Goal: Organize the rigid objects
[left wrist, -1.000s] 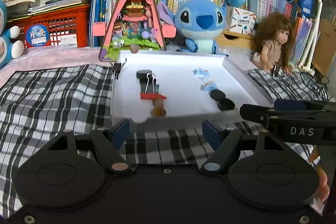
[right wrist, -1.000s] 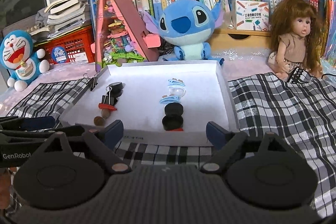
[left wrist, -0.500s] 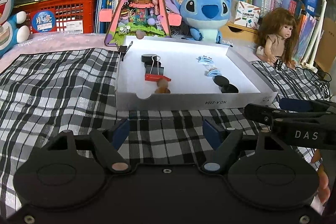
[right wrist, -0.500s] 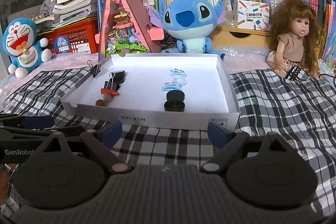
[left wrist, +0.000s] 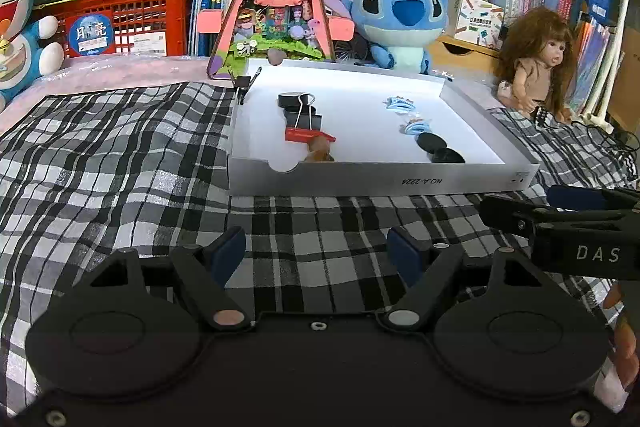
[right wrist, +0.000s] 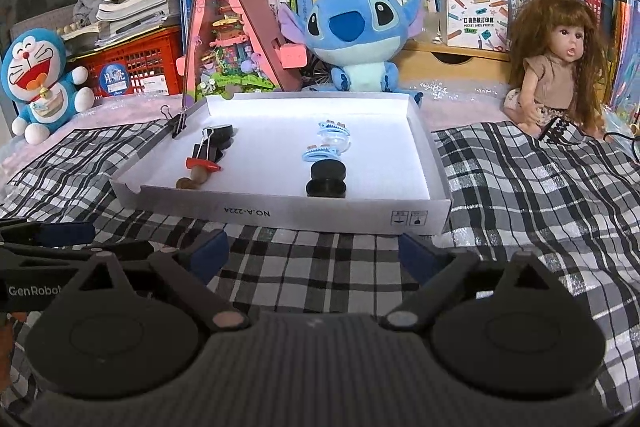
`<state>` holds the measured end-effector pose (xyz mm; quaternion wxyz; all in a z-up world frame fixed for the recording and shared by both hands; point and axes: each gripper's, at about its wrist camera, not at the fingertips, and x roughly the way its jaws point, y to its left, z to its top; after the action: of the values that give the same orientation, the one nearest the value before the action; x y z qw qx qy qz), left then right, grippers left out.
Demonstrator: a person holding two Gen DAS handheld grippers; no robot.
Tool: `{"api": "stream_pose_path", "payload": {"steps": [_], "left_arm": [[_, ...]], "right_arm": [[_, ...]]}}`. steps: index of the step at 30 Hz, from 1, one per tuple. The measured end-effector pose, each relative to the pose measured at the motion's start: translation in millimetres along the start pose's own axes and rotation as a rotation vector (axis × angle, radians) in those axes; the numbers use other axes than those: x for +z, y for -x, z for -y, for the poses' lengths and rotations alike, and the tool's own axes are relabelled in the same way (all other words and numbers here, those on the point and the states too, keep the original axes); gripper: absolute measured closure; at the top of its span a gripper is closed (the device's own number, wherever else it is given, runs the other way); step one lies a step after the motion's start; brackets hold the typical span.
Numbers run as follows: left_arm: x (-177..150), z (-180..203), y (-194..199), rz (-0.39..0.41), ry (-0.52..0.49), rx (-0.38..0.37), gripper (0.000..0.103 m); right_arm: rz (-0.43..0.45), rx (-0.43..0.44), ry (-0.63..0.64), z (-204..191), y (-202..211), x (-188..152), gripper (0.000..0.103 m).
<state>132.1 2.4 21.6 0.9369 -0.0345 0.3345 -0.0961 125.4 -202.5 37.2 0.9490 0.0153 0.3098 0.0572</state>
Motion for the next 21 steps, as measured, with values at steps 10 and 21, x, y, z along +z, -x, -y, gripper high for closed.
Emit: {"api": "stream_pose_path", "payload": {"steps": [10,21], "left_arm": [[-8,0,-8,0.021,-0.017,0.049,0.025],[-12,2,-16,0.024,-0.028,0.078,0.022]], "right_arm": [[-0.014,-0.035,0.011,-3,-12,-15,0.002],[-0.061,-0.047,0.004,-7,-29,-25,0.0]]}}
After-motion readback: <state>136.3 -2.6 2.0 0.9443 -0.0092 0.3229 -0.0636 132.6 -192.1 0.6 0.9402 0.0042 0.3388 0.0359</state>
